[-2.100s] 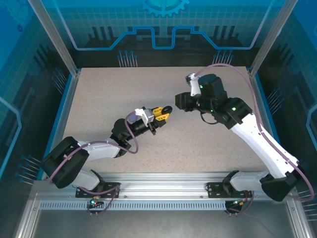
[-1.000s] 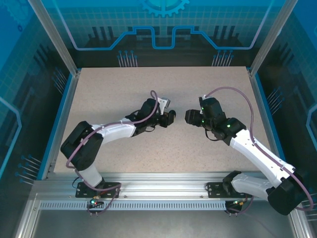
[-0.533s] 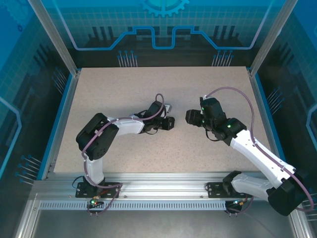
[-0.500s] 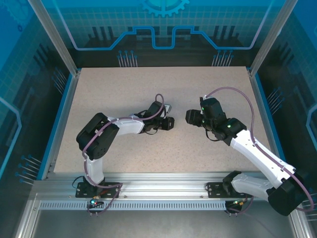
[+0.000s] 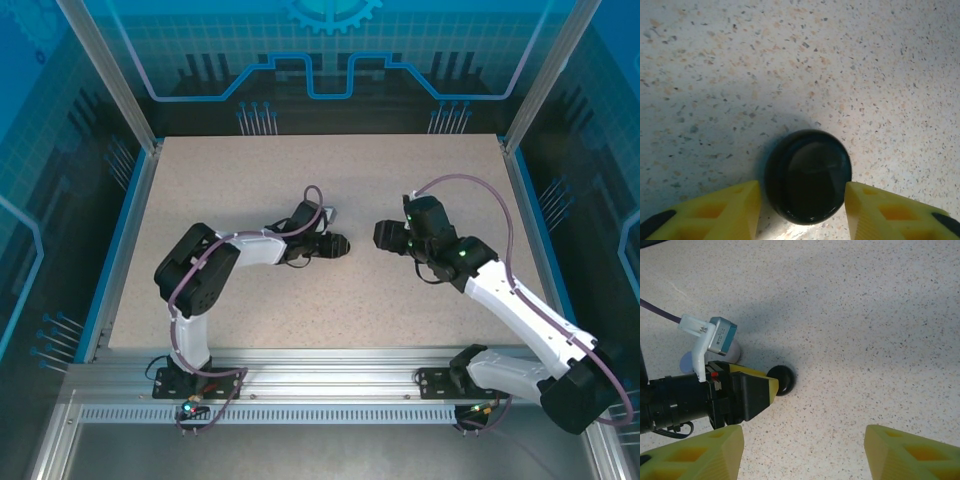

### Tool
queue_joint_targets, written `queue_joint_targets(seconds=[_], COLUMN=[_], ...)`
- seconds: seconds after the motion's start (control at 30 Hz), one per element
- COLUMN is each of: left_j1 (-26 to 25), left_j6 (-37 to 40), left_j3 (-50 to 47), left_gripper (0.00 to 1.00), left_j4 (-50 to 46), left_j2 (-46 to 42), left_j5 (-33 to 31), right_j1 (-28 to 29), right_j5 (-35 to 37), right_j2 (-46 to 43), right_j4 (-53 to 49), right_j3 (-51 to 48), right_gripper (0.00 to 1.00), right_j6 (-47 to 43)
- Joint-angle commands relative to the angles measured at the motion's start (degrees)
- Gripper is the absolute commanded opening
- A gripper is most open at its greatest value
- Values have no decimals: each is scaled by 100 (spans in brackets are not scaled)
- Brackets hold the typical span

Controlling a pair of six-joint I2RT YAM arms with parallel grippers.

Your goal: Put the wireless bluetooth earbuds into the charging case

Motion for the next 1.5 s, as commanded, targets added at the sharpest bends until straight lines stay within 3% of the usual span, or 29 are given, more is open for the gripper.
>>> queue_joint_targets(seconds=[0.0,0.13,0.23,0.37,0.43,0.67,0.9,1.2,1.37,1.47], left_j1=[117,279,378,544,631,914,1135,2280,2927,3029], left_j6=[148,342,554,850,955,1638,3176,3299,2913,2845], left_j3=[-58,-97,-121,-168,-267,-1164,-3302,-4152,-4379,-4349], left_gripper=[52,56,64,83,98,99,99,99,99,99], left_j4=[-157,-440,-700,-1074,-1129,-629,2171,2336,2845,3218], left_j2=[-288,-862,-1480,-2373,-2810,-4277,-5693,-5881,-5106,-4540], left_j5=[69,55,7,-283,-520,-1477,-2418,-1810,-1158,-719], right_j1=[-121,-255,-383,-532,-600,-1229,-1934,-2117,-2210,-2214], right_j5=[133,125,142,470,773,1549,1914,1698,1437,1304], right_j2=[-106,-276,-404,-501,-512,-545,-319,-77,315,613], right_j4=[-189,-318,-360,-404,-422,366,1994,4684,5727,6319], right_j3=[285,410,480,599,658,153,-1250,-2837,-3319,-3502], right_gripper=[69,82,97,100,100,100,100,100,100,100], right_j6=[-53,-184,-366,-725,-918,-1686,-2305,-3060,-3250,-3446])
